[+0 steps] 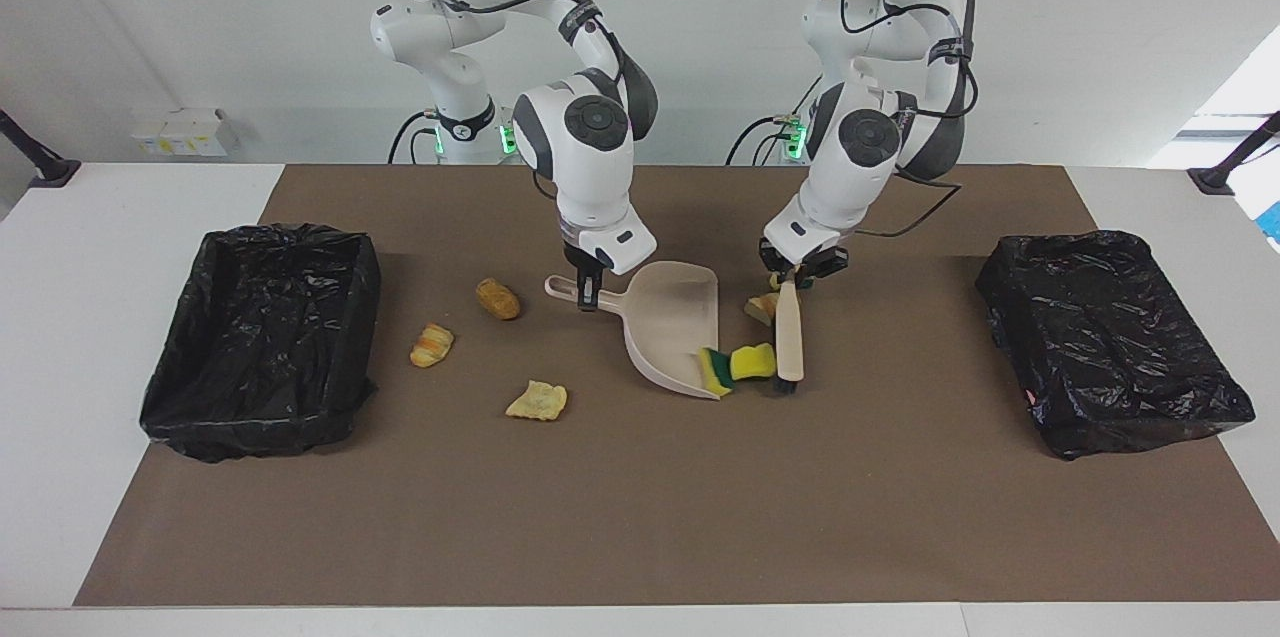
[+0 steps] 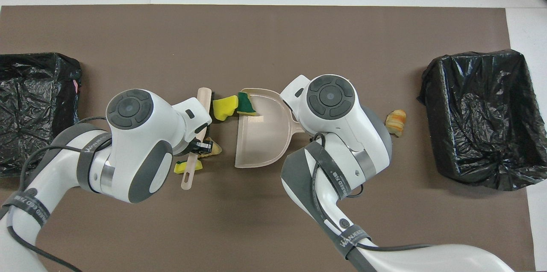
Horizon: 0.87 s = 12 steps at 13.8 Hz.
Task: Sweep and dump trash in bin
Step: 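Sweep the sponge pieces into the dustpan with the left gripper's brush, then sweep the bread chunks into the dustpan with the left gripper's brush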
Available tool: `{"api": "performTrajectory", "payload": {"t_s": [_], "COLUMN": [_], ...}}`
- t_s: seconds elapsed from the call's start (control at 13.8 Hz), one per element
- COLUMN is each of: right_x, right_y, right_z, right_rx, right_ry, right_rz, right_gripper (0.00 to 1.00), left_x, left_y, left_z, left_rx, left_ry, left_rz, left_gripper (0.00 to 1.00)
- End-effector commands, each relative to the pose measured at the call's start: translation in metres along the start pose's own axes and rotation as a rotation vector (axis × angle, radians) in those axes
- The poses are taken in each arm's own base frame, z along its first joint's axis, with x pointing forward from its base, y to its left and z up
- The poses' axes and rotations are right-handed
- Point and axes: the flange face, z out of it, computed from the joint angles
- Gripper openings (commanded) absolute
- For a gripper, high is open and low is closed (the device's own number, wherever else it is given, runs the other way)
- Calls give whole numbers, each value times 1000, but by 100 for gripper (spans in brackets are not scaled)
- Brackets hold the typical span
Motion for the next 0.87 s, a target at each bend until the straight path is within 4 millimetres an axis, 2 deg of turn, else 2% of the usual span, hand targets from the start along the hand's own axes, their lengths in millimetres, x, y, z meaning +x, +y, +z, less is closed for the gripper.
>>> {"api": "performTrajectory", "payload": {"t_s": [0.0,0.07,0.22,0.29,0.36,0.51,0.58,0.65,0.8], "right_x": [3,3,4,3,3,2,2,0,3], "right_y": [-3,-2,-3,-2,-2,-3,-4,-5,-8], "right_z": [3,3,3,3,4,2,2,-1,-1], "right_rx": [-13,-14,-16,-16,-14,-8,-4,0,4], "right_ry": [-4,-3,-2,-2,-3,-8,-12,-16,-18], "right_rz": [-30,-29,-30,-29,-30,-40,-44,-55,-92], "right_gripper": [0,0,0,0,0,0,0,0,0], "left_x": [-11,-11,-10,-13,-16,-34,-45,-56,-87], "left_y": [27,38,30,21,-5,-35,-47,-54,-58], "left_z": [-6,-10,-23,-36,-53,-86,-94,-93,-79], "left_rx": [-14,-14,-32,-54,-59,-55,-48,-33,2], "left_ry": [26,28,0,-32,-70,-115,-154,-208,-266], "left_rz": [46,67,26,-26,-135,-250,-293,-346,-463], "left_gripper": [0,0,0,0,0,0,0,0,0]}}
